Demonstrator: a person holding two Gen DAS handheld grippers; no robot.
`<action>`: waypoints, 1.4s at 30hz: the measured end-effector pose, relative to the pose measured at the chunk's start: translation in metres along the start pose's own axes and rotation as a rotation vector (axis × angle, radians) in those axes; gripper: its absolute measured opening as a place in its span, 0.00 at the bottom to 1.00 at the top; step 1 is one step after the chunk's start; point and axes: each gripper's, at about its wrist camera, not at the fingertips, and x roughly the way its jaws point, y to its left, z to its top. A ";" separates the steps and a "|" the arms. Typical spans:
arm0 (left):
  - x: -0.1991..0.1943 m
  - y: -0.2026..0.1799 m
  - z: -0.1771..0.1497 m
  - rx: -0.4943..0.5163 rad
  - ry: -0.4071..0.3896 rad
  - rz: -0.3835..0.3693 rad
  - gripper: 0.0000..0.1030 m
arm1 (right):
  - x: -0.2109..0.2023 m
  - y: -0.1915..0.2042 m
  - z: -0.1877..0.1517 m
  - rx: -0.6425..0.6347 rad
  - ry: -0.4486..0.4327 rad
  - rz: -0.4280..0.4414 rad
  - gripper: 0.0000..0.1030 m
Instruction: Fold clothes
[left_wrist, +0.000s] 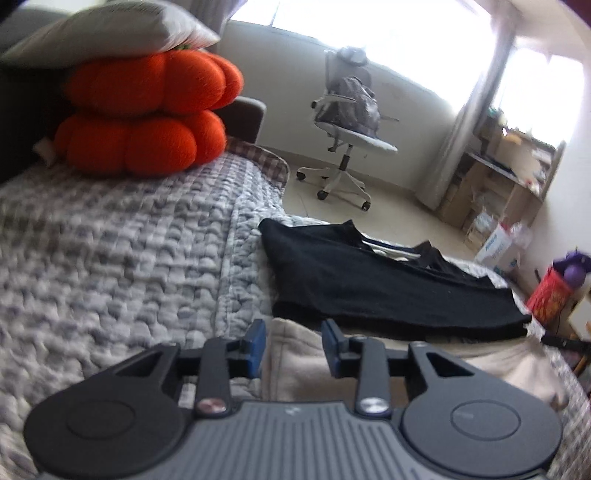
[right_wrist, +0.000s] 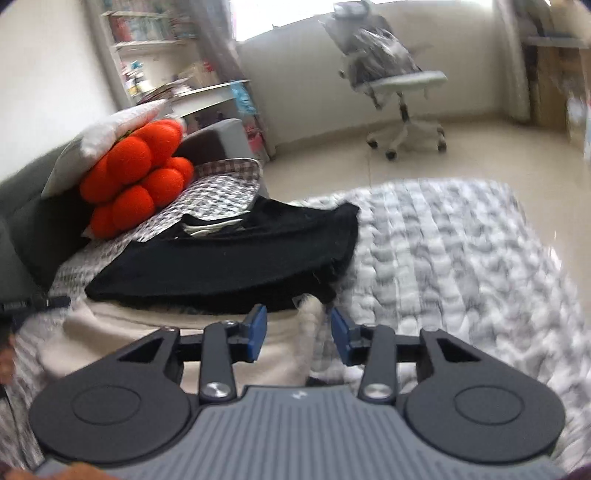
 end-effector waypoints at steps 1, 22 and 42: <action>0.000 -0.006 0.001 0.034 0.004 0.000 0.33 | 0.001 0.006 0.001 -0.034 -0.001 0.000 0.42; -0.002 -0.033 -0.029 0.100 -0.118 0.104 0.03 | 0.022 0.052 -0.027 -0.345 -0.002 -0.090 0.03; 0.012 -0.023 -0.021 0.017 -0.034 0.175 0.29 | 0.021 0.023 -0.011 -0.114 0.051 -0.073 0.15</action>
